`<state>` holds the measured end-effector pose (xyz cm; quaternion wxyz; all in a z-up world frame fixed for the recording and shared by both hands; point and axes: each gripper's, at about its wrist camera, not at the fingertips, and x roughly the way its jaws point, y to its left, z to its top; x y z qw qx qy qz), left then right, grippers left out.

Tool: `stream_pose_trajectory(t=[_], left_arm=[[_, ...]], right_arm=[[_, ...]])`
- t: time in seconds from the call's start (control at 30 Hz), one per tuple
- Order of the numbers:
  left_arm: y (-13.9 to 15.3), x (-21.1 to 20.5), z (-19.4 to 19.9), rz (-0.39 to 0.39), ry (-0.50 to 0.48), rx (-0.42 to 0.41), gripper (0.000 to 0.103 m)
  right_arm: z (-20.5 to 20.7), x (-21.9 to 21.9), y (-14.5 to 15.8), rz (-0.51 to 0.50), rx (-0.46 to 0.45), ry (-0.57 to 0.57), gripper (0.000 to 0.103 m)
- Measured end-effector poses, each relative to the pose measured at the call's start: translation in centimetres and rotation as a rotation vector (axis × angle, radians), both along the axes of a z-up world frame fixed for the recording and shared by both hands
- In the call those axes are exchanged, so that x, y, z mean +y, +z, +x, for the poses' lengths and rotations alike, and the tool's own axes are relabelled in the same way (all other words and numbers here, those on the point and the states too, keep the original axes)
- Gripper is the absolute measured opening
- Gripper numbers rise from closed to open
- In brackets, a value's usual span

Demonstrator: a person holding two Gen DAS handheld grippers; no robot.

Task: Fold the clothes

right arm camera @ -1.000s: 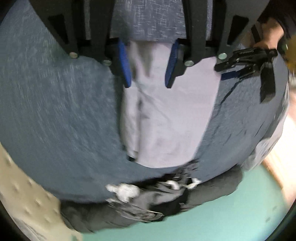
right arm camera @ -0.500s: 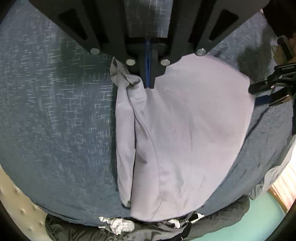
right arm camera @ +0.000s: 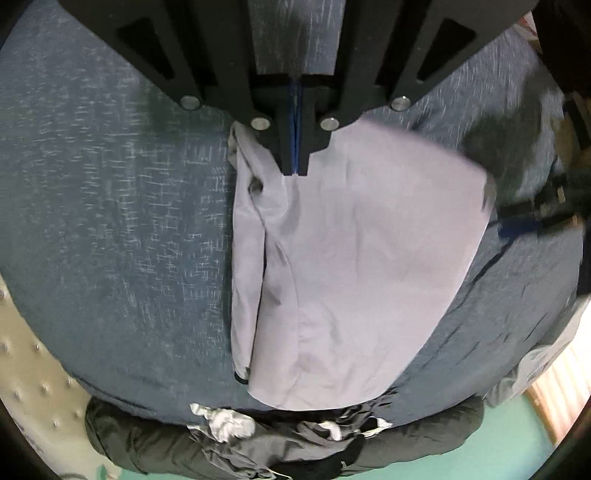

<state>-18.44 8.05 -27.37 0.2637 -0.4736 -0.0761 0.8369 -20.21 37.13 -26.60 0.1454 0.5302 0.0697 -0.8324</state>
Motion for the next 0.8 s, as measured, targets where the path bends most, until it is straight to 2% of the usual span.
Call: stream_pose_trajectory(t=[0.17,0.23,0.3,0.37,0.5,0.67,0.73,0.8], left_arm=[[-1.2,3.0,0.7,-0.012,-0.068,-0.032,0.056],[-2.1,3.2,0.7,-0.028,-0.076,-0.045,0.052],[-3.2,3.5,0.7,-0.051,-0.073,-0.05,0.04],[-3.6,3.8,0.3,-0.066,-0.072,-0.05,0.035],[-3.9,4.5,0.5,-0.099,-0.085,-0.045,0.033],[-2.0,3.5,0.7,-0.092,-0.059,-0.023,0.033],[-2.3,3.4,0.7,-0.099,-0.056,-0.03,0.032],[-3.0,3.3,1.1,-0.095,-0.052,-0.048,0.03]], right_arm=[[-0.3,-0.1,-2.0,-0.003,-0.025,-0.023,0.0],[-0.6,-0.1,-3.0,-0.001,-0.039,-0.022,0.0],[-0.9,-0.1,-3.9,-0.005,-0.055,-0.019,0.0],[-1.1,0.0,-4.5,-0.02,-0.065,-0.021,0.0],[-1.7,0.0,-5.2,-0.015,-0.073,-0.01,0.0],[-1.7,0.0,-3.1,-0.019,-0.055,-0.024,0.0],[-1.4,0.2,-2.1,-0.035,-0.034,-0.023,0.0],[-1.3,0.4,-2.4,-0.024,-0.042,-0.018,0.0]])
